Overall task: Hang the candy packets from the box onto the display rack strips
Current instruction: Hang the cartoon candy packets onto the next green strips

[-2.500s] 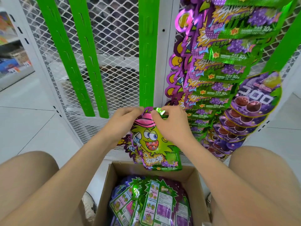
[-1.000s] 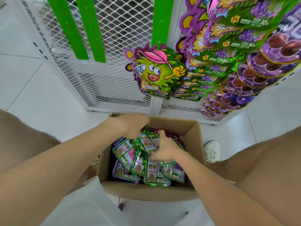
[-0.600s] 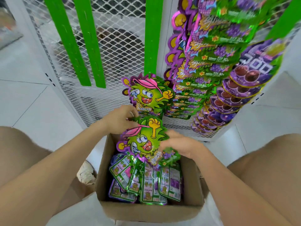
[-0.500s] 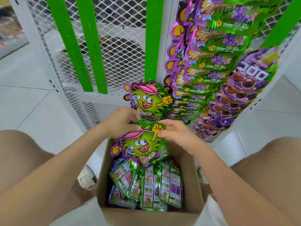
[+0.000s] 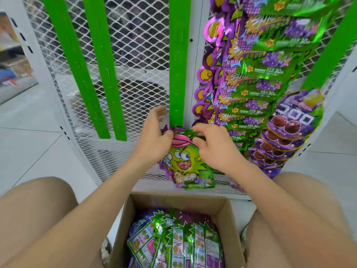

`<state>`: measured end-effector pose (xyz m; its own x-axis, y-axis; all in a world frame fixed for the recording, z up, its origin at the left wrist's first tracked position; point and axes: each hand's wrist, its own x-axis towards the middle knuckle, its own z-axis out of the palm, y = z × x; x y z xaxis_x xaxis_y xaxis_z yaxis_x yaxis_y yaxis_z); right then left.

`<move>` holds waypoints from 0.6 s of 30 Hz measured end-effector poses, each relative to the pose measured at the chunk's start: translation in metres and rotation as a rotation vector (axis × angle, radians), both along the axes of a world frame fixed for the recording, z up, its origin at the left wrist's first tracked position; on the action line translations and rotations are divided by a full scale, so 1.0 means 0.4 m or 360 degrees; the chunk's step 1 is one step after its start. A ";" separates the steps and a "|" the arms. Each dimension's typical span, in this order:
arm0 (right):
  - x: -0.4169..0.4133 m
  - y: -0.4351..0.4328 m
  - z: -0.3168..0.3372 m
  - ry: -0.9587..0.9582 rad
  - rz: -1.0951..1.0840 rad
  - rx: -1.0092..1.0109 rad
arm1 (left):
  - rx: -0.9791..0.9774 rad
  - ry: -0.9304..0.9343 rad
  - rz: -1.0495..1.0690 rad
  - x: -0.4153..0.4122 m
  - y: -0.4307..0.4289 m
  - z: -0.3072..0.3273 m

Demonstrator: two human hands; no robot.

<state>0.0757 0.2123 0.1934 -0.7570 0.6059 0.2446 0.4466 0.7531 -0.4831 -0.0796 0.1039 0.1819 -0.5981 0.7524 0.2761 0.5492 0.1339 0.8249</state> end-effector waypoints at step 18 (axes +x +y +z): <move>-0.093 -0.029 0.025 0.0767 -0.0285 -0.0106 | 0.0088 -0.0615 -0.0295 -0.023 -0.014 0.056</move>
<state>0.0384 0.2009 0.2033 -0.4509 0.7418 0.4964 0.2807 0.6458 -0.7101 -0.0886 0.0982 0.2044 -0.5218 0.8470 0.1014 0.2091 0.0118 0.9778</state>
